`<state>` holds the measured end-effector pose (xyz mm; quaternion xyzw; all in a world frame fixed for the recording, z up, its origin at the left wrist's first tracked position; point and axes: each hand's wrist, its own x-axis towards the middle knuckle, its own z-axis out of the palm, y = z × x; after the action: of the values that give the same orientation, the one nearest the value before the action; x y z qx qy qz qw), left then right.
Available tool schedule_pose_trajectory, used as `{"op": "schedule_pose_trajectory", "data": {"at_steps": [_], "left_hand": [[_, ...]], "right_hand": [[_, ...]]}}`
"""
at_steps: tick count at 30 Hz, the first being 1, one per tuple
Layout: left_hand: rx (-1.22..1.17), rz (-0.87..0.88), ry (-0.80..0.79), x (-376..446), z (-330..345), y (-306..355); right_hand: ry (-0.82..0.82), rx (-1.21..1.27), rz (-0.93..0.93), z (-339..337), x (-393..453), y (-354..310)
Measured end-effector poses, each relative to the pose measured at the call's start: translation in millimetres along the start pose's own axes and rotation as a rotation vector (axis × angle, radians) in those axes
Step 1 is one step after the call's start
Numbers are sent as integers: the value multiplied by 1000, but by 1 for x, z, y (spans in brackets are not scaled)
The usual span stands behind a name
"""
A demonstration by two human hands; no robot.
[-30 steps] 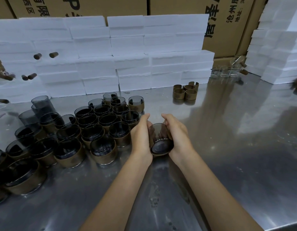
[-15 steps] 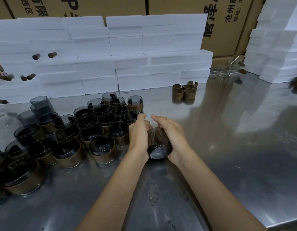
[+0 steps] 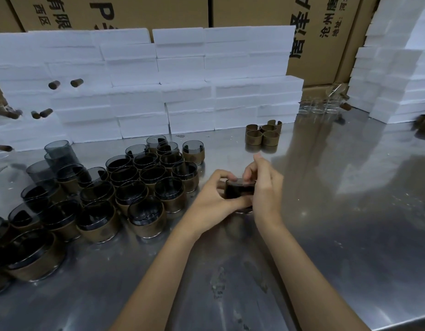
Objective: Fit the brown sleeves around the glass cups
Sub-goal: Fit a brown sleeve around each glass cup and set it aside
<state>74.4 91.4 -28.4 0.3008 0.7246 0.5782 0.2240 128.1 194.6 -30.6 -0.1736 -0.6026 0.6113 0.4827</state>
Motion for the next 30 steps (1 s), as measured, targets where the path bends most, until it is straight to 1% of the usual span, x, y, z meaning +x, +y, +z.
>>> {"op": "schedule_pose_trajectory", "data": {"at_steps": [1,4,5,6,8,11,16,20,22,26,30], "left_hand": [[145,56,29,-1,-4,0],[860,258,149,-11,-12,-1],[1030,304,193,-14,-15,-2],[1146,324,232,-17,-17,-2],[1284,344,314,-23,-22,-3],[1308,343,419,-29,-36,-3],[1233,86,346,-25,-63,-7],[1210,-55,307,-5,-84,-7],[1250,-73,324,8,-91,-8],[1331,-52,354,37,-100,-9],[1375,-110,381,57,-113,-9]], "right_hand": [[-6,-26,-1,0,1,3],[4,-94,-21,-2,4,11],[5,-113,-22,-3,5,14],[2,-135,-16,-4,6,17],[-18,-181,4,-4,6,20],[-29,-222,37,-3,6,24],[-54,-240,59,-5,5,27],[-47,-244,84,-6,7,27],[-44,-243,102,-6,9,28],[-36,-247,114,-7,11,31],[-33,-247,112,-7,13,33]]}}
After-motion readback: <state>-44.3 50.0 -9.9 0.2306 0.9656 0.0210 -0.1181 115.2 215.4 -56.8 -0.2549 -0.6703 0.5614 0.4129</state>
